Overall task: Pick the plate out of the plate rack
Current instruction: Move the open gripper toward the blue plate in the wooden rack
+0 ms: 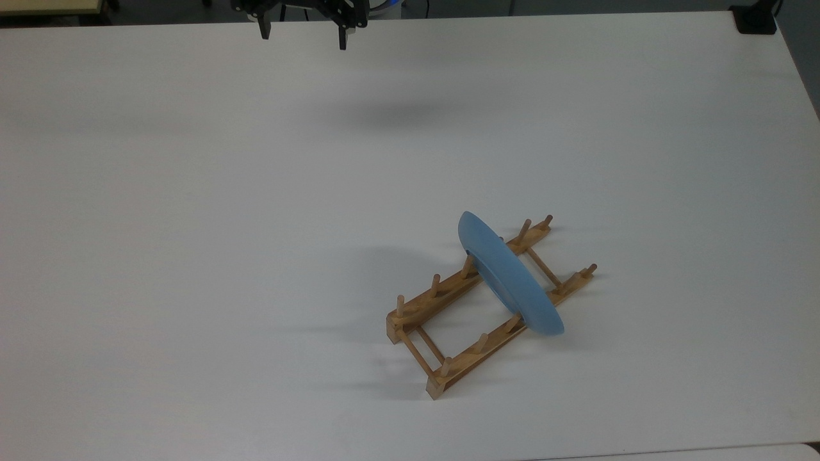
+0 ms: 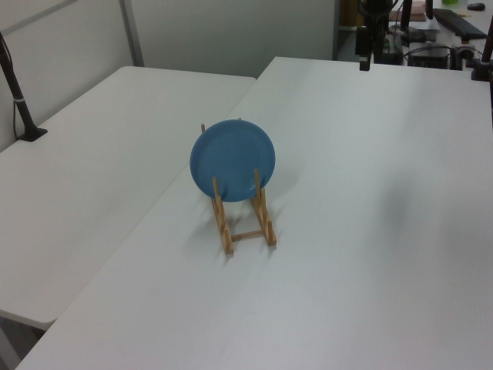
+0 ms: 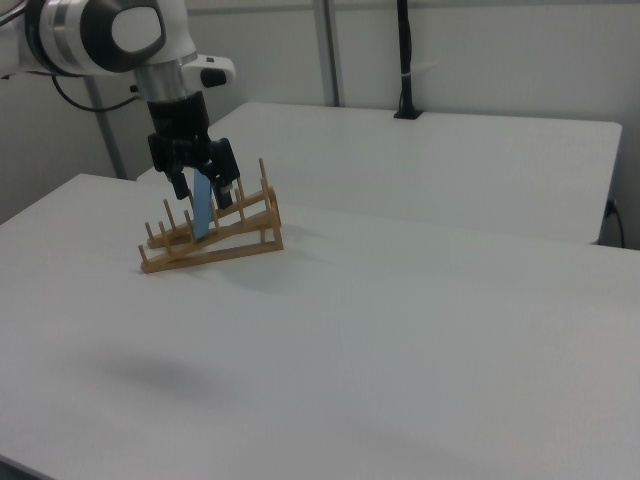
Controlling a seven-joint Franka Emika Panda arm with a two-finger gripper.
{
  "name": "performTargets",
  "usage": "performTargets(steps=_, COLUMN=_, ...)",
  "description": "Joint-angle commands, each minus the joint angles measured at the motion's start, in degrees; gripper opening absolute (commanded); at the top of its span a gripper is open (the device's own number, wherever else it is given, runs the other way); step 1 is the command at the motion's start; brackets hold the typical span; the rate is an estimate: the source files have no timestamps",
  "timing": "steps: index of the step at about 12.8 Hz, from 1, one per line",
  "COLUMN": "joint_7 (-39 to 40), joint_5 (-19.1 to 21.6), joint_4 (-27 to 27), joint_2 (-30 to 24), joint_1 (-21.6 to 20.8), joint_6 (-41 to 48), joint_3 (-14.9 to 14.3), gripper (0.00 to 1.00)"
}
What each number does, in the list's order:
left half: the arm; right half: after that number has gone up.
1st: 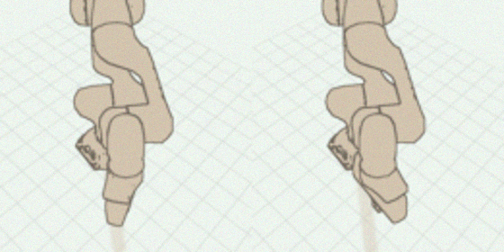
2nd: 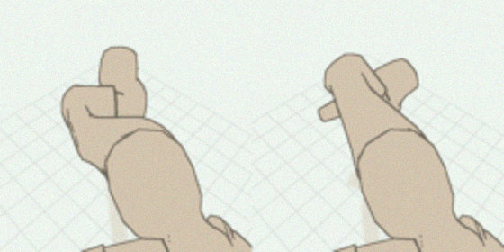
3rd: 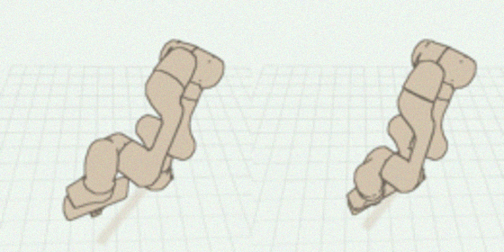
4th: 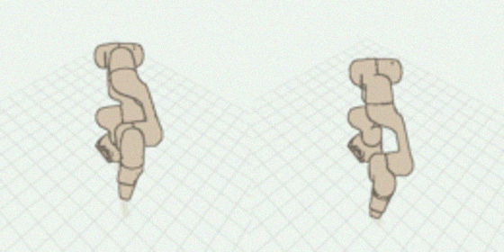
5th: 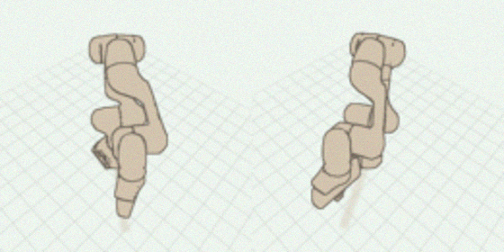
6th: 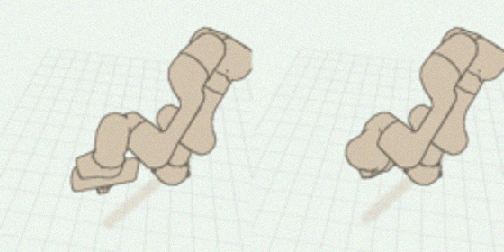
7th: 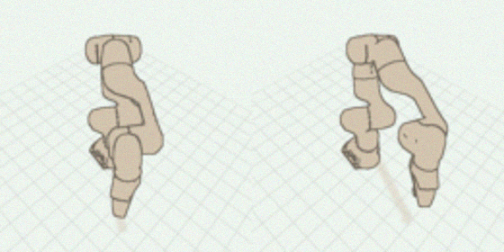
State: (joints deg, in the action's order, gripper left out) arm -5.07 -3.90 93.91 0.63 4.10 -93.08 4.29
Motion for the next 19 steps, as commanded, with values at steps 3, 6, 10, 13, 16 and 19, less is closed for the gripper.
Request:
performTargets(steps=3, joint_7=2.1, joint_5=1.2, joint_4=1.0, joint_2=-1.4, joint_1=3.2, joint_6=0.1, joint_3=-0.7, gripper=1.0)
performTargets(steps=6, joint_7=4.8, joint_5=1.6, joint_4=0.8, joint_2=-1.0, joint_1=3.0, joint_6=-0.1, joint_3=-0.6, gripper=1.0)
performTargets(steps=10, joint_7=7.2, joint_5=2.1, joint_4=-0.2, joint_2=2.2, joint_1=1.0, joint_6=-6.4, joint_3=0.5, gripper=1.0)
performTargets(steps=13, joint_7=6.4, joint_5=-1.0, joint_4=-1.9, joint_2=8.2, joint_1=-8.1, joint_6=-17.5, joint_3=0.5, gripper=1.0)
performTargets(steps=16, joint_7=-2.3, joint_5=-10.4, joint_4=-2.8, joint_2=12.2, joint_1=-15.2, joint_6=-22.6, joint_3=0.5, gripper=1.0)
performTargets(steps=19, joint_7=-19.6, joint_5=-23.1, joint_4=-3.8, joint_2=14.6, joint_1=-19.5, joint_6=-26.4, joint_3=0.5, gripper=0.97)
